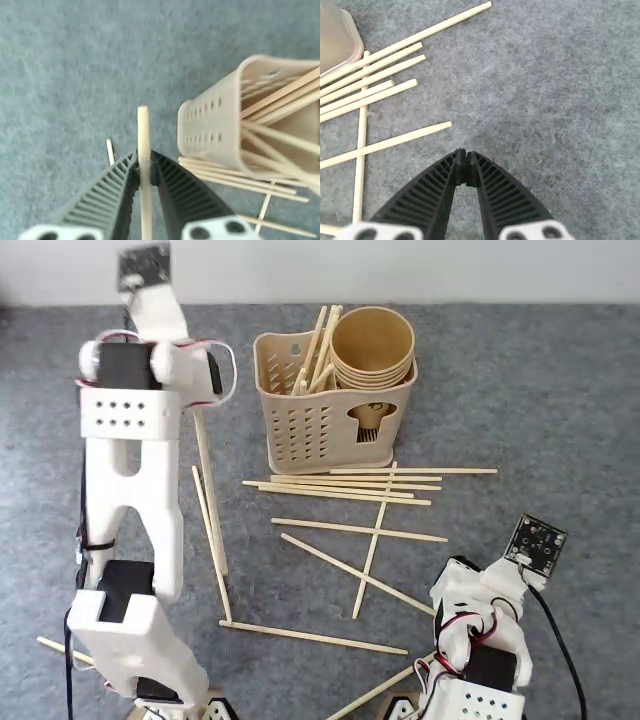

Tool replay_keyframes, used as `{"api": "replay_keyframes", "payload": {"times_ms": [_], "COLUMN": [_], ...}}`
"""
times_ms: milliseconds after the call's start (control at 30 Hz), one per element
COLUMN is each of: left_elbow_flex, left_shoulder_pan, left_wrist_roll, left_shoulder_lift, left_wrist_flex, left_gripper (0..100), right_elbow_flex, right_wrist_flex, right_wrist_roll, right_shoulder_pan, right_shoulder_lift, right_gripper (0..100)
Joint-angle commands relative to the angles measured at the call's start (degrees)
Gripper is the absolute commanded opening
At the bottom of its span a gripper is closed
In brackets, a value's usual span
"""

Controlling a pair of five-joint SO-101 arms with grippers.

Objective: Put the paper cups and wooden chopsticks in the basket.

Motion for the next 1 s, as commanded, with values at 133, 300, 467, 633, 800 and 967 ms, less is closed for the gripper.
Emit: {"api": "replay_keyframes", "payload": {"times_ms": [133,300,467,633,800,967], "left_elbow_flex": [-16.8,-26.3,-32.2,-32.3,-30.2,-28.2], "left_shoulder_pan": [0.4,1.8,1.8,1.9,4.7,6.2], "left_wrist_roll": [0.0,0.5,6.0,9.6,9.5,9.7], "left_shoulder_lift": [-3.9,-3.7,-3.5,-3.3,-1.3,4.1], "left_wrist_flex": [1.7,0.6,-8.1,-19.2,-25.6,-28.8], "left_gripper": [1,1,1,1,1,1], "right_elbow_flex": [0.9,0.9,0.9,0.9,0.9,0.9], "right_wrist_flex": [0.5,0.5,0.5,0.5,0.4,0.4], "right_wrist_roll": [-0.3,-0.3,-0.4,-0.4,-0.4,-0.4], "right_shoulder_pan": [0.4,0.4,0.4,0.4,0.4,0.4], "right_shoulder_lift": [-0.8,-0.8,-0.8,-0.8,-0.8,-0.8], "right_gripper": [0.9,0.9,0.9,0.9,0.9,0.9]}}
